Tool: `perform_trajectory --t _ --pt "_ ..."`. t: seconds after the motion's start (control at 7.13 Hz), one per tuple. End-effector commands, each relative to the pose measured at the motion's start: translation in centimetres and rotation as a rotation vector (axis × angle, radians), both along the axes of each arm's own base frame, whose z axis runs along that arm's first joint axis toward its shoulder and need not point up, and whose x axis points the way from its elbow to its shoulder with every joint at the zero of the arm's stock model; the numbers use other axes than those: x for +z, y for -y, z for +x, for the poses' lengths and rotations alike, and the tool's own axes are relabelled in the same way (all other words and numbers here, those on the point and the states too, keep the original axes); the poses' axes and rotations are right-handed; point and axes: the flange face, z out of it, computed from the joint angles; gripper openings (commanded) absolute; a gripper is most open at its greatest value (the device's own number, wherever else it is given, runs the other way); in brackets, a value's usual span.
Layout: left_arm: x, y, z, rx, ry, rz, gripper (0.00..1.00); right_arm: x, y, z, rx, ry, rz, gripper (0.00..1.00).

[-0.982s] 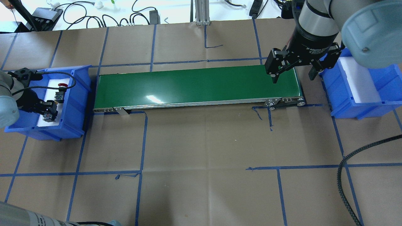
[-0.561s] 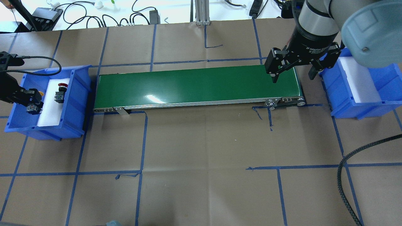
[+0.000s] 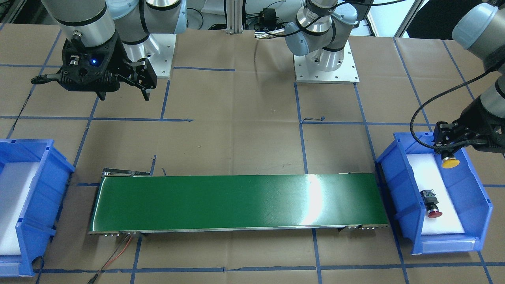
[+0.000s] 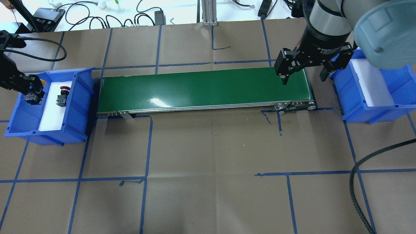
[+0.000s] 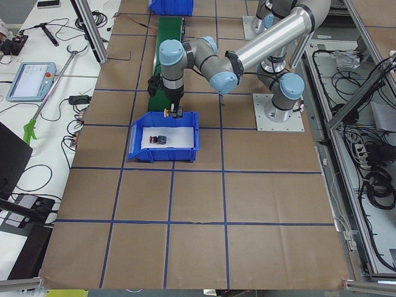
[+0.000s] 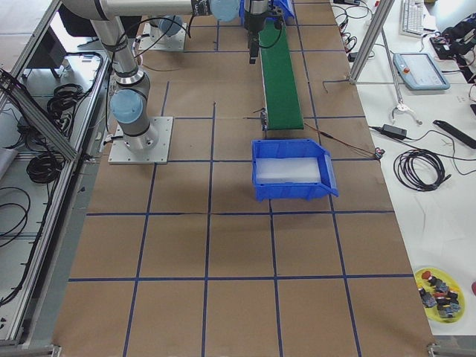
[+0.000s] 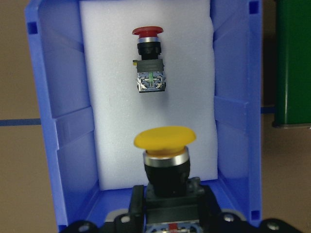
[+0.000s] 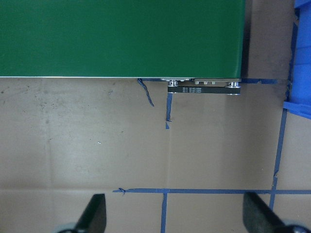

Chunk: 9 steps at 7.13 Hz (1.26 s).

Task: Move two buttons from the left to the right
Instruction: 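Lift the yellow button and carry it with the left gripper to the belt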

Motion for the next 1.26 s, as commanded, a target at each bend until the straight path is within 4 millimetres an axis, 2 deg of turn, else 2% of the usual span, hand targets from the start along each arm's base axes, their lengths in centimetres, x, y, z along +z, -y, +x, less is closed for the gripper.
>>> perform_trajectory --t 0.0,0.14,0.28,0.42,0.56,0.7,0.84,0.98,1.12 --pt "0.8 2.2 -6.9 -0.008 0.017 -0.017 0.0 0.1 0.0 0.0 0.0 0.0 -0.003 1.0" --pt "0.5 2.6 -10.8 0.001 0.012 -0.017 0.0 0.1 0.0 -0.1 -0.001 0.0 -0.001 1.0" --pt "-0.3 3.1 -15.6 0.025 0.005 -0.01 0.0 0.5 -0.2 -0.1 -0.002 0.002 -0.01 1.0" --pt "-1.4 3.3 -19.3 0.034 0.001 0.002 0.0 0.2 0.0 -0.1 -0.001 -0.003 -0.004 1.0" --pt "-2.4 3.3 -21.8 0.028 -0.004 0.018 0.0 0.2 0.0 -0.1 -0.001 -0.003 -0.004 1.0" --pt "-4.7 3.4 -23.5 0.046 -0.012 0.047 0.0 0.2 0.1 -0.2 -0.003 -0.002 -0.004 1.0" --pt "-7.2 4.1 -24.1 0.046 -0.014 0.075 0.0 0.3 0.0 -0.2 -0.003 -0.003 -0.004 1.0" --pt "-9.0 4.9 -24.2 0.043 -0.012 0.067 0.0 0.1 0.0 -0.2 -0.001 -0.003 -0.001 1.0" --pt "-9.8 5.1 -24.2 0.043 -0.012 0.073 0.0 0.2 0.0 -0.2 -0.001 -0.003 -0.003 1.0"
